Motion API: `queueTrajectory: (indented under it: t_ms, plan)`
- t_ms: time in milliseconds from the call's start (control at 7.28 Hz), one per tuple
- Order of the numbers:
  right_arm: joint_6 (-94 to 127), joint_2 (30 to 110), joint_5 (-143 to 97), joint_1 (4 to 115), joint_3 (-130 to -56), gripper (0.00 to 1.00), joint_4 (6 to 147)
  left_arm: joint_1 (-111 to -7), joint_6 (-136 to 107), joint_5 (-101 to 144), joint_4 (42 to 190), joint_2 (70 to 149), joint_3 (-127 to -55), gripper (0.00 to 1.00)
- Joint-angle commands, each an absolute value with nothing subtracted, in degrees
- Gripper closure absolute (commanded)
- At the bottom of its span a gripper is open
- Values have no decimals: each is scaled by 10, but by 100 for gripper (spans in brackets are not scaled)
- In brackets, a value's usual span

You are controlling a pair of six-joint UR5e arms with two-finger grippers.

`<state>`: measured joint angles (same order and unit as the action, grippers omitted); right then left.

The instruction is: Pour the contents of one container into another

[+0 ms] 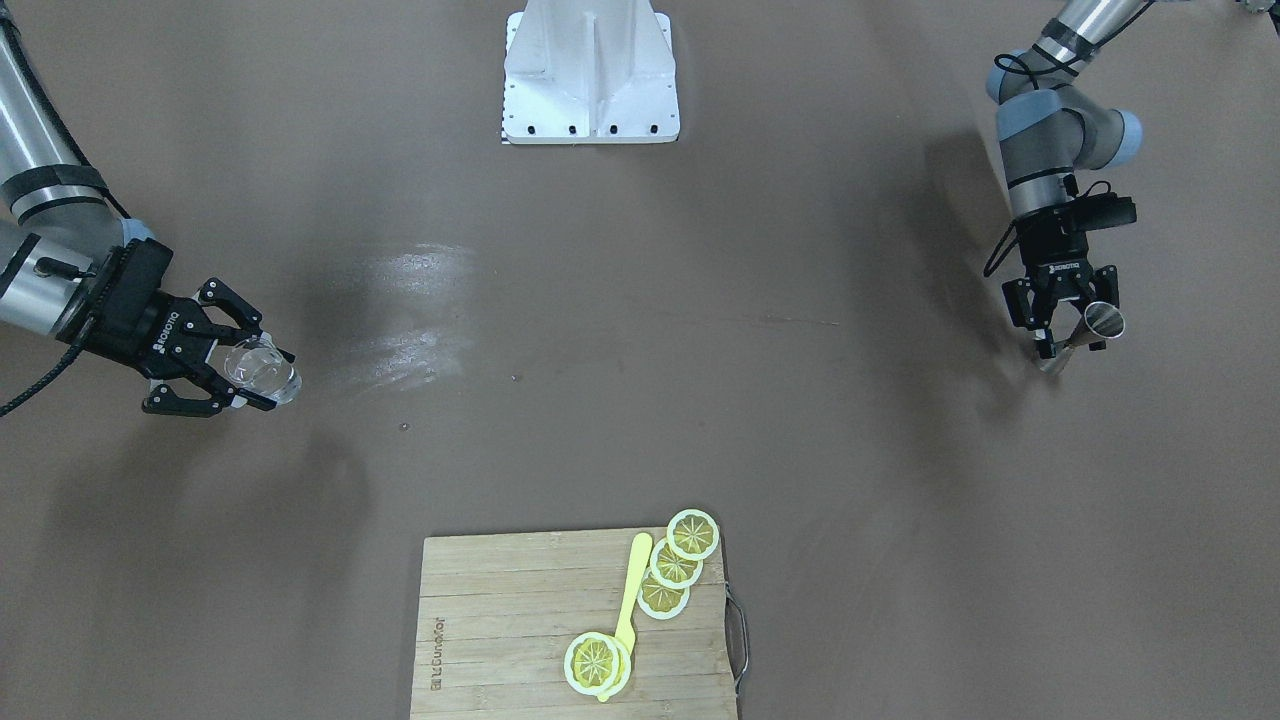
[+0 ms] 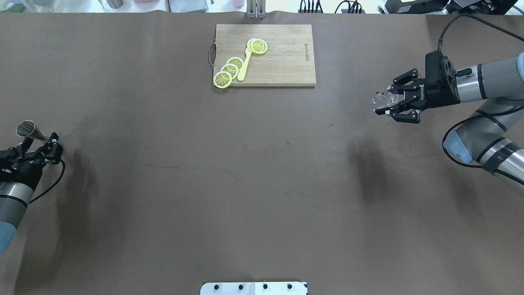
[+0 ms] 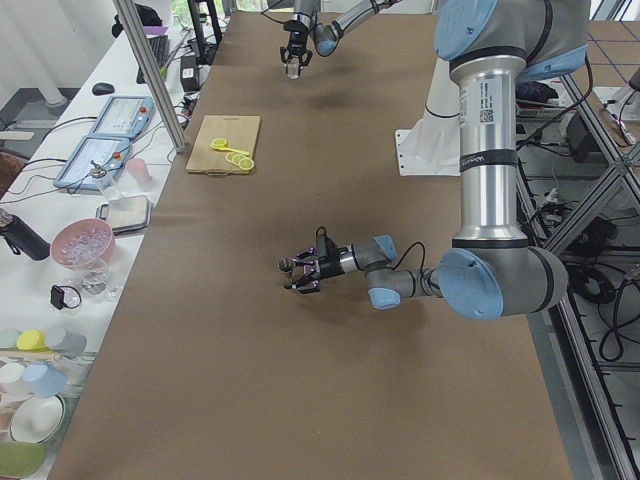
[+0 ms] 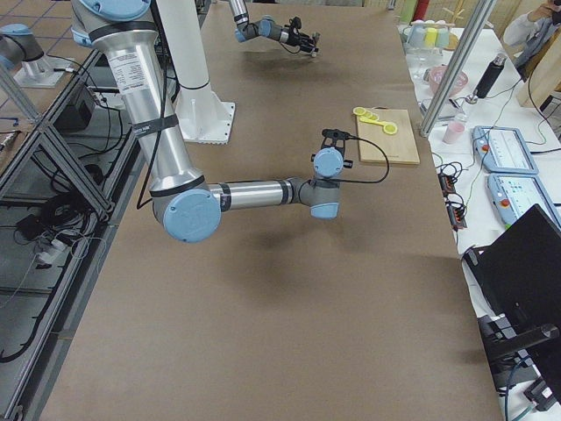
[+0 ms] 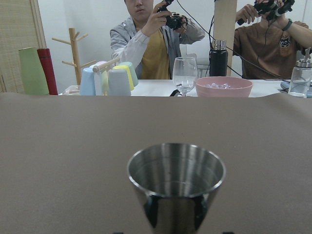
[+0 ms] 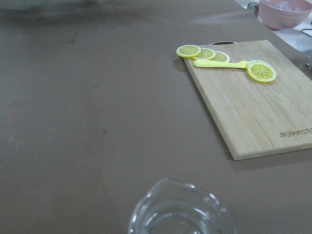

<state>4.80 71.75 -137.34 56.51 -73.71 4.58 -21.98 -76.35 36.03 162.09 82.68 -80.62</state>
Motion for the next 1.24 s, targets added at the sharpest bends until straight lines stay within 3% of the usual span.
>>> queueTrajectory:
  t_ms: [0, 137, 275, 550, 687, 1099]
  plan:
    - [48, 715, -1390, 565, -747, 100, 57, -228, -763, 361, 1622, 828, -805, 31]
    - [48, 716, -1390, 566, -759, 100, 58, -228, -762, 361, 1622, 828, -805, 34]
    - [50, 713, -1391, 569, -762, 100, 61, -228, -762, 362, 1621, 828, -805, 47]
    - [50, 715, -1398, 569, -806, 100, 114, -230, -758, 361, 1620, 830, -805, 86]
    - [49, 713, -1399, 568, -830, 100, 140, -243, -747, 366, 1620, 829, -807, 100]
    - [50, 709, -1356, 540, -865, 100, 164, -297, -679, 420, 1627, 829, -851, 100]
